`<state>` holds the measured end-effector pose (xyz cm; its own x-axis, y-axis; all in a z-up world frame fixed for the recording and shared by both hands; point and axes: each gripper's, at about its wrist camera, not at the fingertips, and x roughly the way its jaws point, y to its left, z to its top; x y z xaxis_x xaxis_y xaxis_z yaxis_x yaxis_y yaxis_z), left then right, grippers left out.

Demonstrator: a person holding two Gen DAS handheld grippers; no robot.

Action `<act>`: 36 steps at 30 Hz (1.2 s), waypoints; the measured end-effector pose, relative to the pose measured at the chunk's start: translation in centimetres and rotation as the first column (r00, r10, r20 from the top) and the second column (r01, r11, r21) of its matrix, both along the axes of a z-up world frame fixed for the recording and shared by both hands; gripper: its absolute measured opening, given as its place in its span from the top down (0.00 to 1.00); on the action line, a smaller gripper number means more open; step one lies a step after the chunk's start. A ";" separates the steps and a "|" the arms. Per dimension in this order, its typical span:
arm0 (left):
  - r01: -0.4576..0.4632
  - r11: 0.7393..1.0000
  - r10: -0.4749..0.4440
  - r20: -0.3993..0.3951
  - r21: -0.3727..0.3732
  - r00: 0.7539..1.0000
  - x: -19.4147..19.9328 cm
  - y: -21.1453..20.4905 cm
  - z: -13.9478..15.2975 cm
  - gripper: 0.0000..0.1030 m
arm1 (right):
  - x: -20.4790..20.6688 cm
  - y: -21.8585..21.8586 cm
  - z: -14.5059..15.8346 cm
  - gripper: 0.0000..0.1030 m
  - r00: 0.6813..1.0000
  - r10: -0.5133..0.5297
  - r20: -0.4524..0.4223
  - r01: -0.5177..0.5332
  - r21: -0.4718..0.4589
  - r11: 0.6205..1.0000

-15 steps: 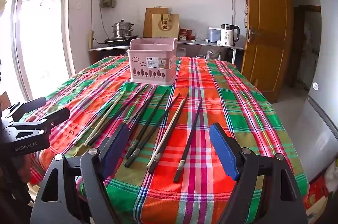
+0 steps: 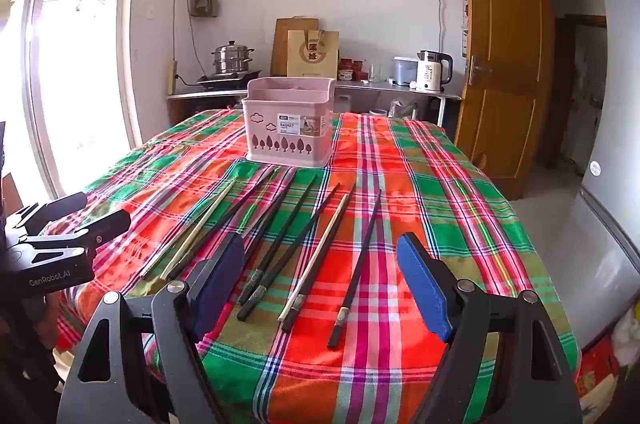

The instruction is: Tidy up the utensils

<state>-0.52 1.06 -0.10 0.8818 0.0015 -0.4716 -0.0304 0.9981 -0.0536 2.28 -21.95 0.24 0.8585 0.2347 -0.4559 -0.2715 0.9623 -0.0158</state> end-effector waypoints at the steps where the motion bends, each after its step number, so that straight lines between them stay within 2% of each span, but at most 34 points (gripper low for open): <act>1: -0.001 1.000 0.001 0.003 0.003 1.000 -0.1 0.0 0.1 0.07 | 0.1 0.0 0.0 0.24 1.000 0.000 0.001 0.000 -0.001 1.000; 36: 0.000 1.000 0.000 0.033 0.000 0.999 -1.2 -0.5 0.9 0.07 | 0.4 0.2 0.4 0.24 1.000 0.001 0.012 -0.001 -0.003 1.000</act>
<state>-1.71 0.59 0.77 0.8969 0.0016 -0.4422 -0.0285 0.9981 -0.0541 2.66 -21.72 0.61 0.8639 0.2341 -0.4459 -0.2721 0.9620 -0.0221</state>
